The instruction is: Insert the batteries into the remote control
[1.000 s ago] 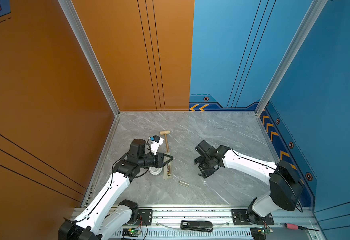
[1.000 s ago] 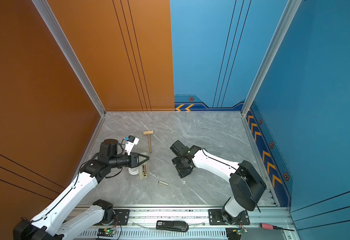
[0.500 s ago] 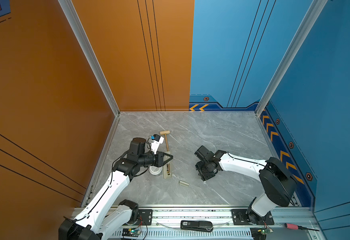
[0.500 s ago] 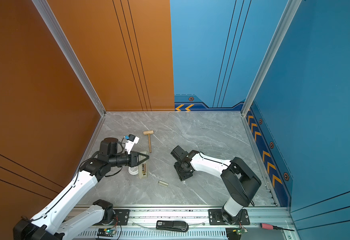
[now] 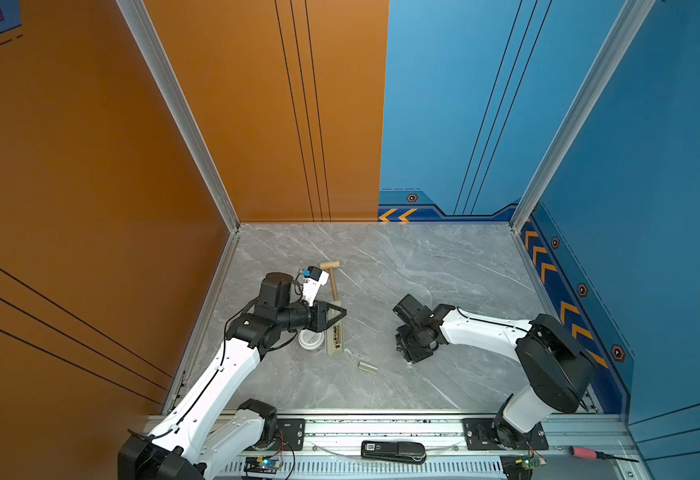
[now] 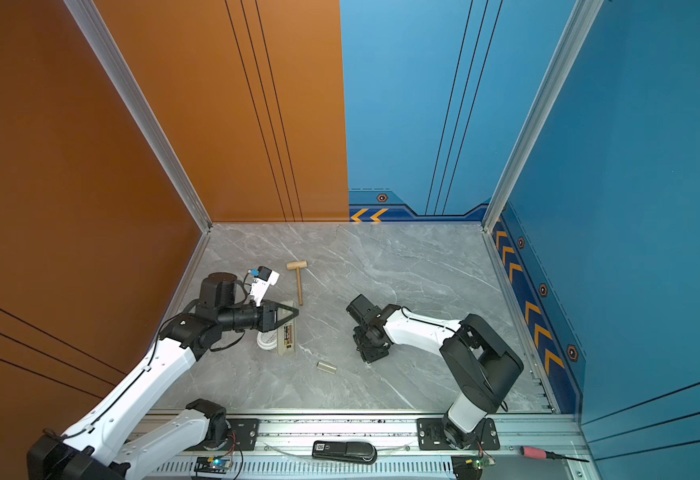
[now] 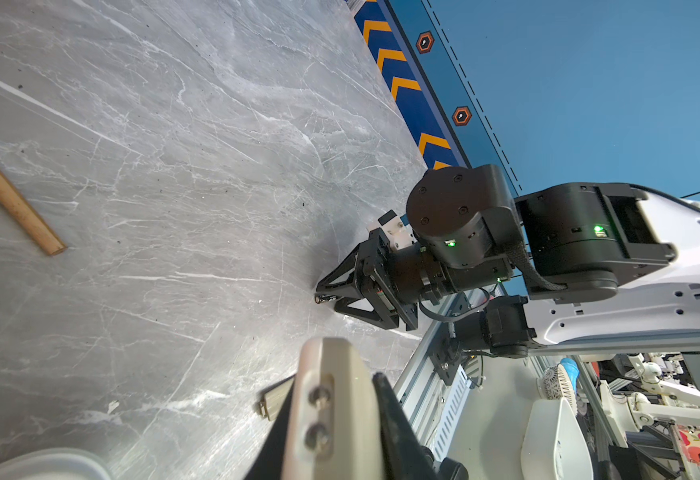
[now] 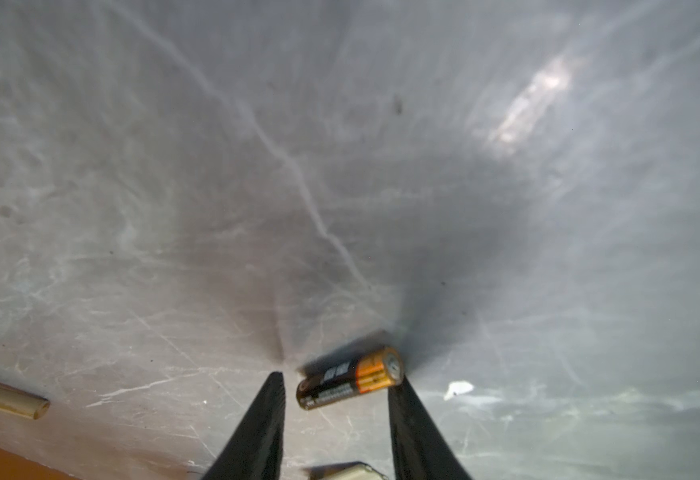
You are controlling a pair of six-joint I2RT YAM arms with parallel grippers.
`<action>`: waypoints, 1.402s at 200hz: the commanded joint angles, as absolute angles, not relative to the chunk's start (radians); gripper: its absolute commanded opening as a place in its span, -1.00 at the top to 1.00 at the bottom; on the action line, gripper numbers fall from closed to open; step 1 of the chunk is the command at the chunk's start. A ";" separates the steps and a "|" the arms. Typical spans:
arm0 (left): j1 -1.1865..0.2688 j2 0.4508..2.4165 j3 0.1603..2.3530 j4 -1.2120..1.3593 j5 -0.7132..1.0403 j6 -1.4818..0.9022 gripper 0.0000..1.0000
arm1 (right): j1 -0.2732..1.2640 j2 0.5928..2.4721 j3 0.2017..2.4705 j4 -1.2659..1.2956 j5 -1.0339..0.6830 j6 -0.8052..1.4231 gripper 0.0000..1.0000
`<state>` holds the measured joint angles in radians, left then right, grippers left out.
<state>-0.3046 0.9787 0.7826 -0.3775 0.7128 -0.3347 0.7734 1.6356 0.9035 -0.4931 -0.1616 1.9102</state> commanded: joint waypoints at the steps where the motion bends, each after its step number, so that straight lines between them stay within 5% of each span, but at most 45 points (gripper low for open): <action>1: -0.298 0.985 0.816 -0.400 0.705 -0.302 1.00 | 0.760 1.675 0.873 -0.509 -0.154 1.894 0.42; 39: -0.296 0.979 0.813 -0.403 0.703 -0.302 1.00 | 0.741 1.687 0.866 -0.558 -0.157 1.851 0.90; 62: -0.297 0.977 0.807 -0.399 0.724 -0.308 1.00 | 0.709 1.701 0.929 -0.650 -0.143 1.719 1.00; 99: -0.317 0.988 0.793 -0.383 0.771 -0.319 1.00 | 0.641 1.806 1.204 -0.989 -0.028 1.252 1.00; 161: -0.338 1.018 0.768 -0.288 0.787 -0.388 1.00 | 0.639 1.917 1.294 -1.112 -0.032 0.739 1.00; 237: -0.382 1.064 0.762 -0.198 0.751 -0.458 1.00 | 0.695 1.953 1.269 -1.062 0.008 0.647 0.99; 280: -0.405 1.084 0.764 -0.154 0.731 -0.461 1.00 | 0.687 1.911 1.244 -1.025 0.017 0.672 0.50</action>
